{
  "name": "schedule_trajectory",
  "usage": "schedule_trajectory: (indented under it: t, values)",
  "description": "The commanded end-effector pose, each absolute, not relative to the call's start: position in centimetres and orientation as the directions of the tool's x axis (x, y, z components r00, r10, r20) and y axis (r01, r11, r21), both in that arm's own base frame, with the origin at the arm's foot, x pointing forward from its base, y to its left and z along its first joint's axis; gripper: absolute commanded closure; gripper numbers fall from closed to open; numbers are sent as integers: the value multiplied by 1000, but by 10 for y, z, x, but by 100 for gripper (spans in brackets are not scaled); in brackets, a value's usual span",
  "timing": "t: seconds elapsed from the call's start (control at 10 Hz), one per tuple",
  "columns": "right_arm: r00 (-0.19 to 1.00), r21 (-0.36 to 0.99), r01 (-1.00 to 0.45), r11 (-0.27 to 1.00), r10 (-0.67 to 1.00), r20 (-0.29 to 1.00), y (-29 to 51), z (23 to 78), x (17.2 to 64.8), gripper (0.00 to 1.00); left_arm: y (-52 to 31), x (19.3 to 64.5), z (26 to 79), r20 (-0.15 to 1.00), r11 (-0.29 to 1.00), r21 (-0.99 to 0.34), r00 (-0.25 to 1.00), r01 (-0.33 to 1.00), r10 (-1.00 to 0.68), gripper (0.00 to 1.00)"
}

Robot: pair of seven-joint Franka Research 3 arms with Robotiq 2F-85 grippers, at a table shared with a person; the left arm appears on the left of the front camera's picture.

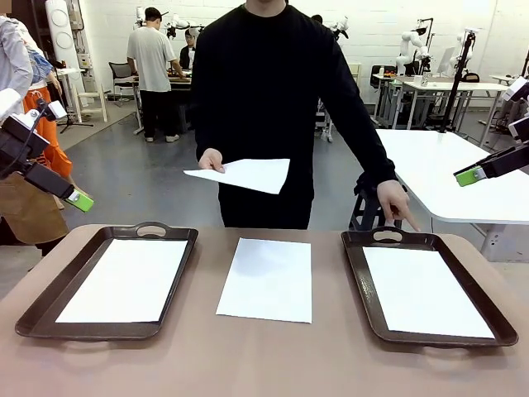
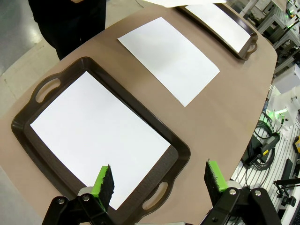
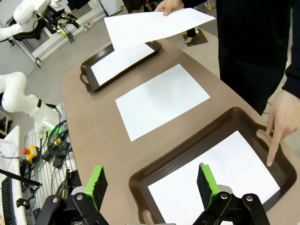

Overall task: Sort the A4 documents.
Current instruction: Receive the A4 Paper.

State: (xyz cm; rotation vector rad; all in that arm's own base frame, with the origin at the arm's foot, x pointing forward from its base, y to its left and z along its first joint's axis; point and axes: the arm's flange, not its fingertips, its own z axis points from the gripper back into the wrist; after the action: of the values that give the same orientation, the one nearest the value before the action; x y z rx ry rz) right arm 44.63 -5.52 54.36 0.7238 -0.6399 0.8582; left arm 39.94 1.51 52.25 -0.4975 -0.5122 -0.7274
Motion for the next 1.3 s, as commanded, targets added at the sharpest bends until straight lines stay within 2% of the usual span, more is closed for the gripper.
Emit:
schedule_trajectory:
  t: [0.0, 0.6, 0.9, 1.2]
  values:
    - [500, 297, -840, 454, 436, 748, -54, 544, 448, 0, 16, 399, 522, 597, 639, -243, 632, 730, -494, 0]
    - [513, 311, -832, 459, 425, 746, -53, 542, 449, 0, 16, 399, 522, 597, 639, -243, 632, 730, -494, 0]
    - [594, 462, -786, 410, 294, 749, -33, 535, 457, 0, 16, 399, 522, 597, 639, -243, 632, 730, -494, 0]
    - [723, 656, -680, 328, 149, 675, 1, 512, 470, 0, 16, 399, 522, 597, 639, -243, 632, 730, -494, 0]
